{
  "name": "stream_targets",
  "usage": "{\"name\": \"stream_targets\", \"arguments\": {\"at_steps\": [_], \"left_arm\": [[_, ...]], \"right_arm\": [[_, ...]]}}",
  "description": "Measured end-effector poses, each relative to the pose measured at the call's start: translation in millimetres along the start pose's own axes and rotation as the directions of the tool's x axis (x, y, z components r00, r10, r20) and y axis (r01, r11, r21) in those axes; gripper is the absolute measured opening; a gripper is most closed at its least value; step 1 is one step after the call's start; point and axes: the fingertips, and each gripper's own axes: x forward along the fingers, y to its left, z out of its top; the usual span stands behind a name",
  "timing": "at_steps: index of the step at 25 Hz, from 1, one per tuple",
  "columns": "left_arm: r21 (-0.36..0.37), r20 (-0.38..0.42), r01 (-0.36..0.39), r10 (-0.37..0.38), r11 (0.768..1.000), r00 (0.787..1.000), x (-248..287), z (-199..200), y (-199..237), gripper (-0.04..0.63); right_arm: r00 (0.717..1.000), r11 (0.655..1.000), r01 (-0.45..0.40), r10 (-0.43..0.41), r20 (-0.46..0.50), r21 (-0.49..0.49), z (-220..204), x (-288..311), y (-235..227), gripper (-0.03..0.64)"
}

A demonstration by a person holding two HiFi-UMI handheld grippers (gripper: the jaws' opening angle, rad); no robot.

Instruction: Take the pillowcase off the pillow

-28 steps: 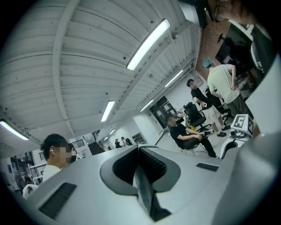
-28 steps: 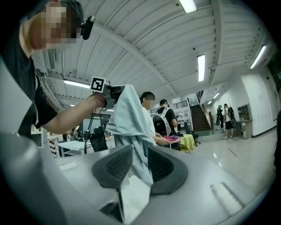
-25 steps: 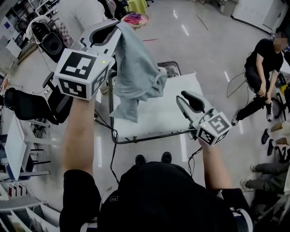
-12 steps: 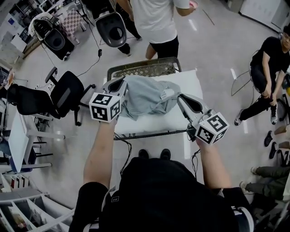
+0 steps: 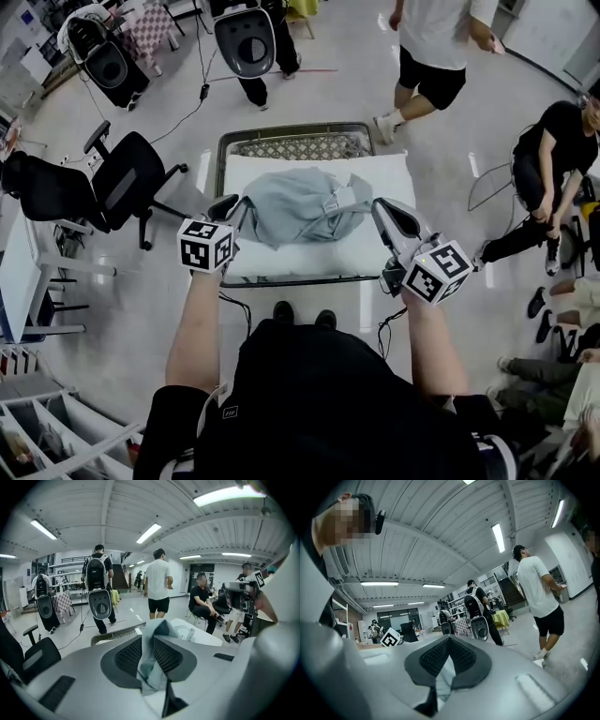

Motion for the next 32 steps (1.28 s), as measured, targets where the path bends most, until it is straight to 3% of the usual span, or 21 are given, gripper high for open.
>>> {"name": "stream_targets", "arguments": {"at_steps": [3,5,8,10,14,18,22,25,29,32], "left_arm": [[0.013,-0.078,0.019,-0.018,1.000,0.997,-4,-34,6,0.077],[-0.013,-0.079,0.033,-0.034,0.999,0.996,-10,-44,14,0.078],[-0.063,0.021,0.039,-0.038,0.997,0.999,-25,-24,26,0.077],[-0.060,0.101,0.064,-0.057,0.996,0.993,-31,2,26,0.077],[0.049,0.157,0.135,-0.141,0.990,0.977,-18,38,4,0.077],[0.172,0.093,0.228,-0.246,0.958,0.965,18,33,-33,0.078],[0.241,-0.093,0.264,-0.249,0.934,0.964,45,-25,-44,0.078],[0.165,-0.113,0.248,-0.232,0.955,0.966,38,-49,-35,0.078],[-0.016,0.036,0.187,-0.186,0.982,0.982,7,-17,-23,0.077],[-0.035,0.133,0.159,-0.154,0.987,0.979,-13,19,-24,0.069]], "right_arm": [[1.000,1.000,0.014,-0.014,-0.009,0.001,1,14,2,0.011],[1.000,1.000,0.023,-0.023,-0.015,-0.007,1,25,5,0.011],[0.999,0.998,0.037,-0.039,-0.030,-0.046,2,38,8,0.011],[0.998,0.996,0.046,-0.049,-0.039,-0.070,3,44,9,0.009],[0.998,0.996,0.051,-0.053,-0.039,-0.068,7,54,11,0.009],[0.997,0.995,0.068,-0.069,-0.019,-0.067,16,62,21,0.009],[0.997,0.994,0.078,-0.079,-0.011,-0.073,19,64,30,0.008],[0.997,0.995,0.065,-0.067,-0.022,-0.076,19,61,31,0.008],[0.999,0.996,0.040,-0.043,-0.029,-0.082,23,50,24,0.008],[0.999,0.994,0.034,-0.035,-0.007,-0.106,33,43,22,0.008]]}}
